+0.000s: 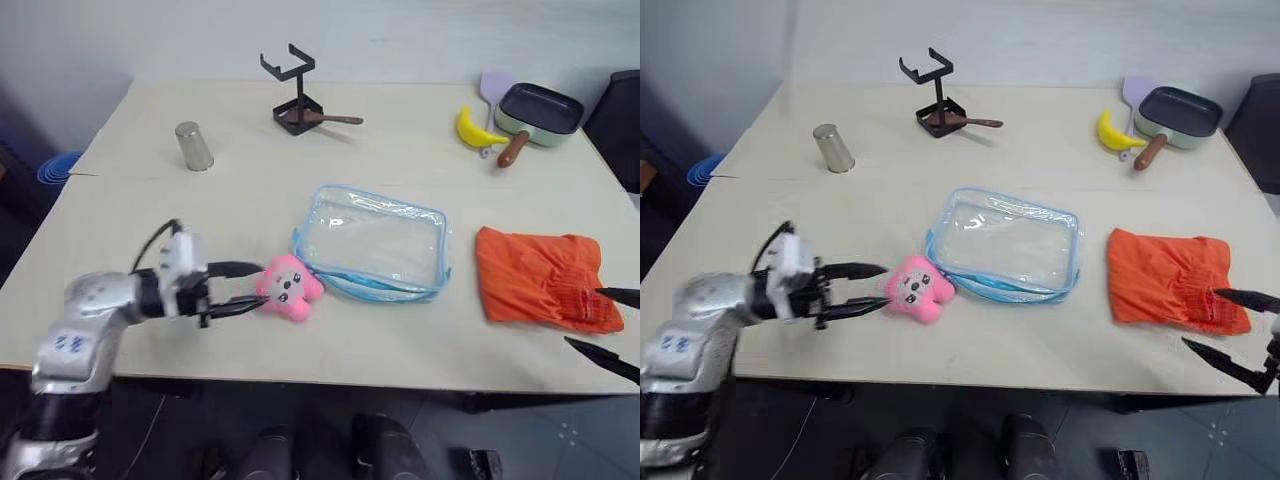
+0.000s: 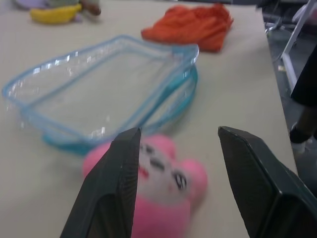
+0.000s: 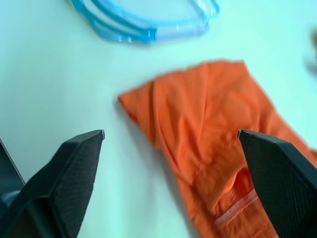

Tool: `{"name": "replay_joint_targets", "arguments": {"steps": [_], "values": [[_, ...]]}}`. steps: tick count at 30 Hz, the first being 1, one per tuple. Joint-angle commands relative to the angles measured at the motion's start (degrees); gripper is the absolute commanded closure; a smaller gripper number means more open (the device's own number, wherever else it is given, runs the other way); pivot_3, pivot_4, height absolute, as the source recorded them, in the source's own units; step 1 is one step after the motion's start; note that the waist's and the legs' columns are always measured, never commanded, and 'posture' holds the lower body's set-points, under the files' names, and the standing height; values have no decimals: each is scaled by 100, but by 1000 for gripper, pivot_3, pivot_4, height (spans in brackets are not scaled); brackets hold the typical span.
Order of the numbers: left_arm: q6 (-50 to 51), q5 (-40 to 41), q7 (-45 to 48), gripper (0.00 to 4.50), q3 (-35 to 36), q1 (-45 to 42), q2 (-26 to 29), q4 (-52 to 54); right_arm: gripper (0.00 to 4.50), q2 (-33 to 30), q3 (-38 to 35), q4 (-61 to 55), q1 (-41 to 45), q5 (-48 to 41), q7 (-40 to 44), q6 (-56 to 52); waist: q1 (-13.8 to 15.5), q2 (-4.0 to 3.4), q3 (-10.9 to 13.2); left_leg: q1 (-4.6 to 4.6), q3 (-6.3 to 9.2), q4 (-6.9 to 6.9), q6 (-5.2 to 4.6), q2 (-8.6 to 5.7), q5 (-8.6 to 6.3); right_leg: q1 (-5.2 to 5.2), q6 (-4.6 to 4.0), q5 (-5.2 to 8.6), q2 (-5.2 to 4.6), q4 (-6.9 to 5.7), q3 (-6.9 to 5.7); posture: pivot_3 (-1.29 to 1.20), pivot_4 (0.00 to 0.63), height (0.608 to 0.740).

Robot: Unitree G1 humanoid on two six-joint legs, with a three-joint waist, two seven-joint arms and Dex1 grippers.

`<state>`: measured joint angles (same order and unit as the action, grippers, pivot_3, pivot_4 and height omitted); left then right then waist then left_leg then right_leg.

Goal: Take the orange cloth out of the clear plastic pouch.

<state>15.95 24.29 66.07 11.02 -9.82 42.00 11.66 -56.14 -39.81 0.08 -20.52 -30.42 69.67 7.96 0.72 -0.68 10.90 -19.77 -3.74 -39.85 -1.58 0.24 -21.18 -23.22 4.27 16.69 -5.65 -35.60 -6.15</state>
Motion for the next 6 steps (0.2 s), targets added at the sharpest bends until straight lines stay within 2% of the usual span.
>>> {"name": "replay_joint_targets", "arguments": {"steps": [1, 3, 6], "values": [[-794, -109, 59, 1879, 703, 823, 143, -289, 39, 426, 846, -730, 466, -22, -141, 56, -23, 10, -2, 10, -1, 8, 0, 0, -2, 7, -2, 1, 0, 1, 2, 0, 150, 740], [-1409, -375, -51, 1879, 818, 1225, 124, -459, 39, 716, 1488, -917, 703, 125, -135, 48, -31, 16, 1, 45, 0, 25, 7, 14, -12, 32, -19, 11, 2, 8, -1, 0, 150, 740], [-1502, -437, -409, 1879, 899, 1576, 0, -267, 39, 1160, 2256, -729, 984, 470, -8, 418, 11, 15, 1, 46, 0, 33, 4, 13, -15, 30, -22, 13, -1, 9, -1, 0, 150, 740]]}}
